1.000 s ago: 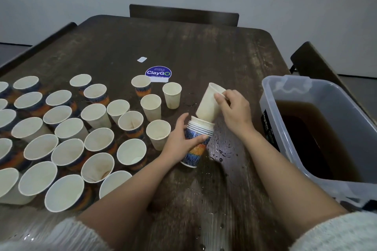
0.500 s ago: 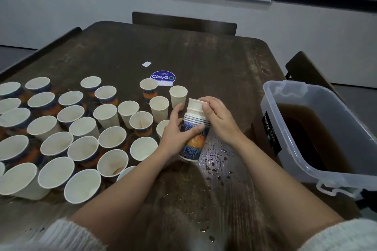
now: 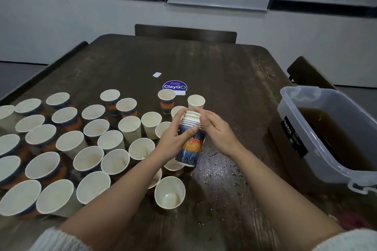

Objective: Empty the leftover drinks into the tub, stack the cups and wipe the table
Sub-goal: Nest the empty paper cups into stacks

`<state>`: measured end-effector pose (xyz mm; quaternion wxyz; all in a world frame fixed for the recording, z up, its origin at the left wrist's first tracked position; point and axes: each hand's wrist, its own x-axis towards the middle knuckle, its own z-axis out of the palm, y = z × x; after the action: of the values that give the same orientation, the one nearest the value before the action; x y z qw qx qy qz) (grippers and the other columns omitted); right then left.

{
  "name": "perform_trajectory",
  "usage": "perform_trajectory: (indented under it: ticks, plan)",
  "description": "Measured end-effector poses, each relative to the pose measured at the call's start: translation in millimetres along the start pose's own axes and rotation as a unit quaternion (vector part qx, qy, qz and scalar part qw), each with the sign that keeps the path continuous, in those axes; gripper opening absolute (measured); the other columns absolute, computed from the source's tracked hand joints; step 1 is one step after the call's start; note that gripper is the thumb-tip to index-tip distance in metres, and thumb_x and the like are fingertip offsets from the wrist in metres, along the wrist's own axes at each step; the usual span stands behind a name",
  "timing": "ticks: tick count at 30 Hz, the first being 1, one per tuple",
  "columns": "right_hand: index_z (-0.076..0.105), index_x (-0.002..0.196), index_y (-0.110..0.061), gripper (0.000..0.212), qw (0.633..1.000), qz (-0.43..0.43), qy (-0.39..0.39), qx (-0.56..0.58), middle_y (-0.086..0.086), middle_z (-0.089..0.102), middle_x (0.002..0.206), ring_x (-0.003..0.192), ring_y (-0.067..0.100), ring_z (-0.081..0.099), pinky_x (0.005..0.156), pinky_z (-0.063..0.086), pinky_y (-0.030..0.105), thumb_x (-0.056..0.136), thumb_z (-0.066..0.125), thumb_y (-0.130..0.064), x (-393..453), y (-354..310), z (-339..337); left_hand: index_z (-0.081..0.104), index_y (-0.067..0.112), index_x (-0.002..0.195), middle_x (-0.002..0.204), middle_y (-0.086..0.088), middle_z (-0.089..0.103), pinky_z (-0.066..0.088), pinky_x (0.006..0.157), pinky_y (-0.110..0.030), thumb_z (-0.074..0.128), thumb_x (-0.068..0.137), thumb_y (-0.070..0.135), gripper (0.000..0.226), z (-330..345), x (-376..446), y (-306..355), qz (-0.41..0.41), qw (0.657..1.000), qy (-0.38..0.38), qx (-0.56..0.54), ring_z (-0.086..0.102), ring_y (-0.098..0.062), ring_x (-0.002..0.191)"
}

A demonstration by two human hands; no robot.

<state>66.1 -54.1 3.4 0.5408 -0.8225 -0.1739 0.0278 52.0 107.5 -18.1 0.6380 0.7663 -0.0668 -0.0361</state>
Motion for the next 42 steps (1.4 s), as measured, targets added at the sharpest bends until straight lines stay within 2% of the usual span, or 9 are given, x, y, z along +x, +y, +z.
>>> perform_trajectory:
  ticks: [4,8,15,19,24,31,35,38,42]
  plan:
    - [0.052,0.138,-0.023,0.047,0.995,0.036,0.051,0.082,-0.009,0.054,0.133,0.118,0.004,0.053,0.094,0.047,0.016,0.099,0.037,-0.045,13.4,0.2,13.0,0.034,0.033,0.137,0.132,-0.004,0.052,0.055,0.091,-0.041,0.062,0.090,0.034,0.055,-17.8,4.3,-3.6,0.010,1.000,-0.001,-0.008,0.061,-0.018,0.112]
    - [0.062,0.126,-0.016,0.031,0.985,0.082,0.152,-0.030,0.002,0.063,0.125,0.115,0.019,0.058,0.101,0.046,0.037,0.104,0.042,-0.027,19.7,20.5,19.1,0.030,0.039,0.134,0.133,0.001,0.050,0.056,0.089,-0.034,0.058,0.091,0.032,0.052,-33.3,7.2,-0.6,0.023,1.000,0.000,-0.003,0.060,-0.015,0.112]
    - [0.060,0.130,-0.012,0.044,0.921,0.172,-0.082,-0.340,0.007,0.051,0.141,0.127,0.025,0.049,0.105,0.040,0.033,0.089,0.048,-0.001,7.6,60.0,27.1,0.024,0.041,0.141,0.140,0.005,0.045,0.055,0.091,-0.033,0.058,0.091,0.034,0.061,-60.3,6.5,-7.2,0.007,1.000,0.005,-0.021,0.055,-0.016,0.120]
    - [0.063,0.125,-0.012,0.033,0.907,0.143,-0.075,-0.388,0.006,0.055,0.134,0.121,0.027,0.052,0.098,0.044,0.035,0.094,0.053,-0.011,5.0,70.9,36.4,0.026,0.045,0.133,0.133,0.009,0.045,0.055,0.084,-0.025,0.056,0.094,0.031,0.052,-69.0,12.4,-12.2,0.019,1.000,0.007,-0.014,0.056,-0.013,0.114]
    - [0.063,0.088,-0.005,0.020,0.923,0.160,0.050,-0.346,0.016,0.060,0.094,0.091,0.032,0.057,0.070,0.035,0.034,0.097,0.055,-0.021,17.4,66.7,32.6,0.027,0.049,0.131,0.132,0.009,0.046,0.055,0.086,-0.028,0.057,0.093,0.031,0.052,-76.4,19.4,-13.2,0.012,1.000,-0.002,-0.025,0.058,-0.011,0.112]
    - [0.066,0.092,-0.001,0.022,0.927,0.005,0.337,-0.164,0.009,0.059,0.083,0.081,0.022,0.052,0.067,0.032,0.033,0.100,0.051,-0.015,48.6,-7.7,15.3,0.022,0.052,0.135,0.142,0.005,0.042,0.053,0.092,-0.030,0.056,0.094,0.032,0.057,-74.9,29.3,-11.7,-0.004,0.999,-0.030,-0.025,0.054,-0.015,0.121]
    - [0.066,0.091,-0.009,0.018,0.958,-0.036,0.271,-0.086,-0.004,0.058,0.077,0.069,0.004,0.048,0.063,0.036,0.019,0.100,0.052,-0.018,56.8,-33.3,23.8,0.019,0.040,0.147,0.137,0.010,0.044,0.047,0.101,-0.036,0.068,0.086,0.029,0.079,-75.8,30.2,-12.5,-0.001,1.000,-0.024,-0.005,0.050,-0.013,0.123]
    - [0.060,0.083,-0.014,0.021,0.975,-0.031,0.198,-0.099,-0.011,0.052,0.069,0.068,0.004,0.046,0.063,0.035,0.027,0.101,0.050,-0.018,56.2,-32.7,30.2,0.018,0.037,0.148,0.117,0.016,0.049,0.047,0.089,-0.024,0.075,0.081,0.027,0.088,-77.4,30.8,-11.3,0.000,0.999,-0.016,0.028,0.054,-0.003,0.106]
    - [0.059,0.087,-0.025,0.019,0.982,0.019,0.137,-0.131,-0.017,0.050,0.079,0.101,0.015,0.041,0.087,0.037,0.031,0.102,0.047,-0.025,55.0,-28.3,36.5,0.020,0.035,0.148,0.109,0.025,0.049,0.046,0.080,-0.014,0.076,0.080,0.025,0.088,-78.0,31.9,-9.8,0.012,0.999,-0.008,0.030,0.052,0.008,0.098]
